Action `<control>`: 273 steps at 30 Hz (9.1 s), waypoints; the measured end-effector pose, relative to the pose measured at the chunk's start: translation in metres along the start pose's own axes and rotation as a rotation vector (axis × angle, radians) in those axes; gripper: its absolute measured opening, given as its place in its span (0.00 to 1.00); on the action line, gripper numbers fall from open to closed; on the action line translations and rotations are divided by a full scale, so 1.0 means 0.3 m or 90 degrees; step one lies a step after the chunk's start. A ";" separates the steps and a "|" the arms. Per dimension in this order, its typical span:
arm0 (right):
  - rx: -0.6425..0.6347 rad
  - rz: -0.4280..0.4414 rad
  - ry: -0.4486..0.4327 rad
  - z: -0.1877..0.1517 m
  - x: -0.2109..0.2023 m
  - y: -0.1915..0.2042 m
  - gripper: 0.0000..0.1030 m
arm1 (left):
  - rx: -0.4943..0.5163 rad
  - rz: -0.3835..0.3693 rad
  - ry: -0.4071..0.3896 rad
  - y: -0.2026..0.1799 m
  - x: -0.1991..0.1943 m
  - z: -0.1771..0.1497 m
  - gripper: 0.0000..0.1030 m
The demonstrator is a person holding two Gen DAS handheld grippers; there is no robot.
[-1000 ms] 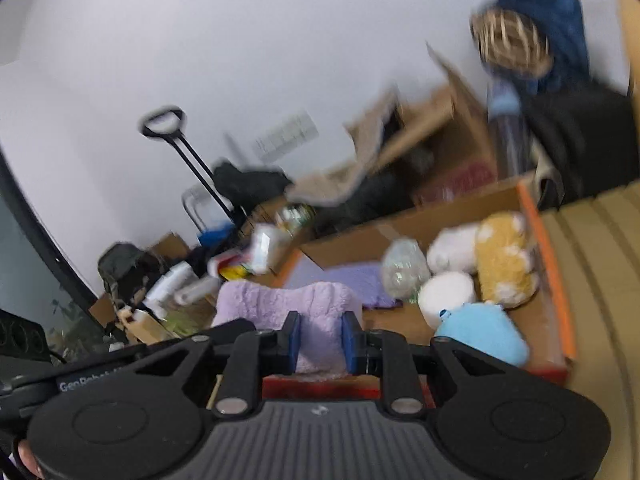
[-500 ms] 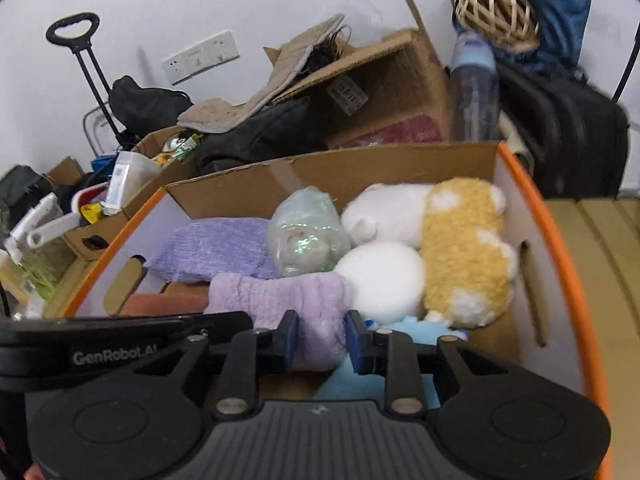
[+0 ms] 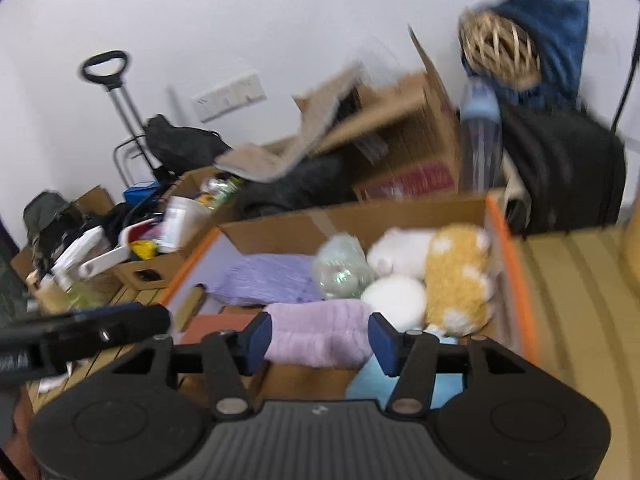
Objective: Organize soft objects
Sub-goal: 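Withdraw both grippers and move them to the pink satin scrunchies, then close both grippers on the pink satin scrunchies and lift them, then carry the pink scrunchies toward the box, then lower the pink scrunchies into the box and open both grippers, then withdraw both grippers and move them to the white tissues, then grasp the folded white tissue with the left gripper while the right gripper grasps the crumpled tissue, then carry both white tissues into the box and open both grippers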
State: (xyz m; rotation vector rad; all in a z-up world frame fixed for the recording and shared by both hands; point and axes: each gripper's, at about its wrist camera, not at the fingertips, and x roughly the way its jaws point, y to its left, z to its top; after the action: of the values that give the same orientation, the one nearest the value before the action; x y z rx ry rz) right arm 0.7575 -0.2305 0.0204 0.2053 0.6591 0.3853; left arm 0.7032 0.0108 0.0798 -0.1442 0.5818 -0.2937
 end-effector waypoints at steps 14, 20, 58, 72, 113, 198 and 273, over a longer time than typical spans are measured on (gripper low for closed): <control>-0.098 -0.033 -0.127 -0.398 -0.776 0.172 0.65 | 0.096 0.037 -0.137 -0.147 -0.709 -0.464 0.84; -0.103 -0.060 -0.149 -0.732 -0.960 0.263 0.73 | 0.076 0.015 -0.131 -0.218 -0.889 -0.763 0.87; -0.092 -0.036 -0.046 -0.446 -0.003 0.332 0.34 | -0.032 0.091 -0.018 0.209 -0.028 -0.459 0.63; -0.107 0.003 0.010 -0.463 0.142 0.339 0.05 | -0.080 0.022 -0.012 0.248 -0.023 -0.483 0.08; -0.104 0.020 -0.169 -0.960 -1.041 0.412 0.05 | 0.023 -0.079 -0.125 -0.341 -0.964 -0.895 0.08; -0.166 -0.063 -0.094 -1.070 -1.170 0.426 0.80 | 0.062 0.022 -0.222 -0.285 -1.194 -0.993 0.92; -0.119 0.006 -0.131 -0.906 -1.045 0.377 0.15 | -0.066 -0.056 -0.141 -0.162 -0.974 -0.853 0.25</control>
State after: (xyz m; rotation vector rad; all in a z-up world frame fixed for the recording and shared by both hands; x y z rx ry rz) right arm 0.3275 -0.2391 0.0185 0.0683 0.4170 0.4264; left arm 0.3161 0.0431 0.0304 -0.2989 0.3718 -0.3279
